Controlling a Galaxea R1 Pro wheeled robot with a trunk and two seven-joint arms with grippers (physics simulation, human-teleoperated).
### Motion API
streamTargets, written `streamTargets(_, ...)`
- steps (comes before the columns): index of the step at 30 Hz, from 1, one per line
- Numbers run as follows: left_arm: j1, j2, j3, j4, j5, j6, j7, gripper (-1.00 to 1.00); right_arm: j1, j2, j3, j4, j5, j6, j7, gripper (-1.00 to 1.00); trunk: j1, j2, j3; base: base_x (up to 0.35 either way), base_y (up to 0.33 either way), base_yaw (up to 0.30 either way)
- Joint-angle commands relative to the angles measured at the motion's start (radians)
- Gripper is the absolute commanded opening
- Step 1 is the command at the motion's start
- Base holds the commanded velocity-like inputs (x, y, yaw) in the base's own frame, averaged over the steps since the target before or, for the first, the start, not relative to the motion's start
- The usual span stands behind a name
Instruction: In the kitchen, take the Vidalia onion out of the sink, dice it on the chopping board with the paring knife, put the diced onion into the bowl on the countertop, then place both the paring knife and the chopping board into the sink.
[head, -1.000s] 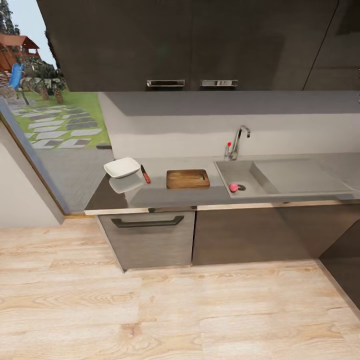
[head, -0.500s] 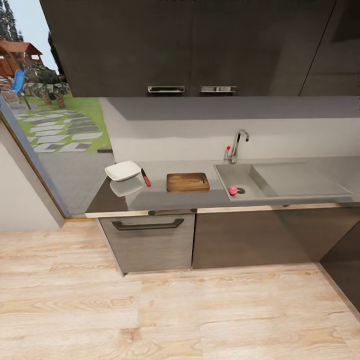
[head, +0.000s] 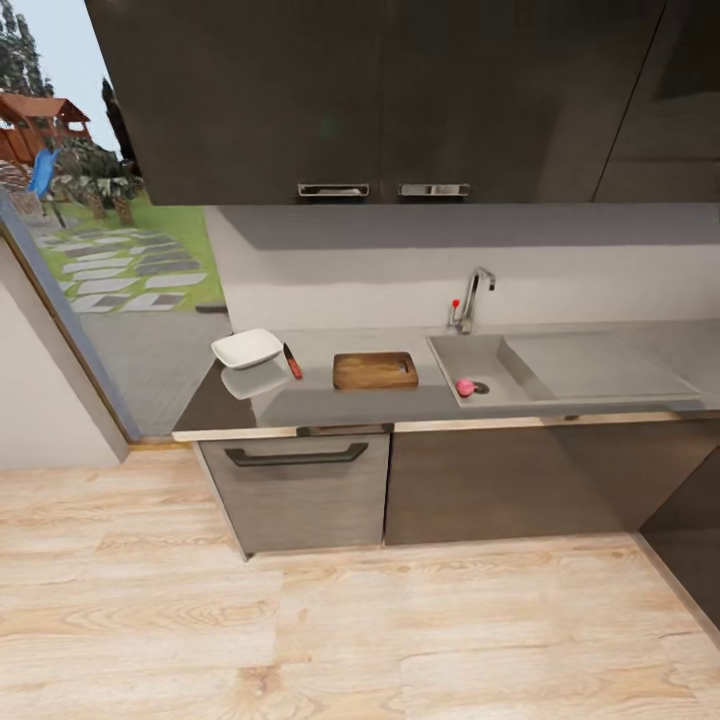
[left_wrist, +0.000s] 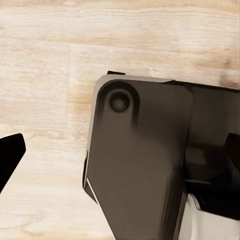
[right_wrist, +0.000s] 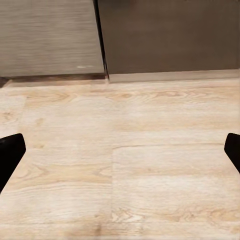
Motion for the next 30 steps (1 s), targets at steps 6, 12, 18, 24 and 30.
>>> streamTargets(6, 0.000, -0.002, 0.004, -0.003, 0.003, -0.001, -0.004, 1.00, 0.000, 0.002, -0.006, -0.001, 0.007, -0.002, 0.007, 1.00, 0.001, -0.002, 0.008, 0.000, -0.002, 0.000)
streamTargets(12, 0.000, -0.003, 0.004, -0.003, 0.003, -0.001, -0.004, 1.00, 0.000, 0.002, -0.006, 0.001, 0.007, -0.002, 0.007, 1.00, 0.001, -0.002, 0.017, 0.000, -0.142, 0.000)
streamTargets(18, 0.000, -0.003, 0.004, -0.003, 0.003, -0.001, -0.004, 1.00, 0.000, 0.002, -0.006, 0.002, 0.007, -0.002, 0.007, 1.00, 0.001, -0.002, 0.027, 0.000, -0.298, 0.000)
streamTargets(24, 0.000, -0.003, 0.004, -0.003, 0.003, -0.001, -0.004, 1.00, 0.000, 0.002, -0.006, 0.002, 0.007, -0.002, 0.007, 1.00, 0.001, -0.002, 0.036, 0.000, -0.316, 0.000)
streamTargets(30, 0.000, -0.003, 0.004, -0.003, 0.003, -0.001, -0.004, 1.00, 0.000, 0.002, -0.006, 0.002, 0.007, -0.002, 0.007, 1.00, 0.001, -0.002, 0.046, 0.000, -0.318, 0.000)
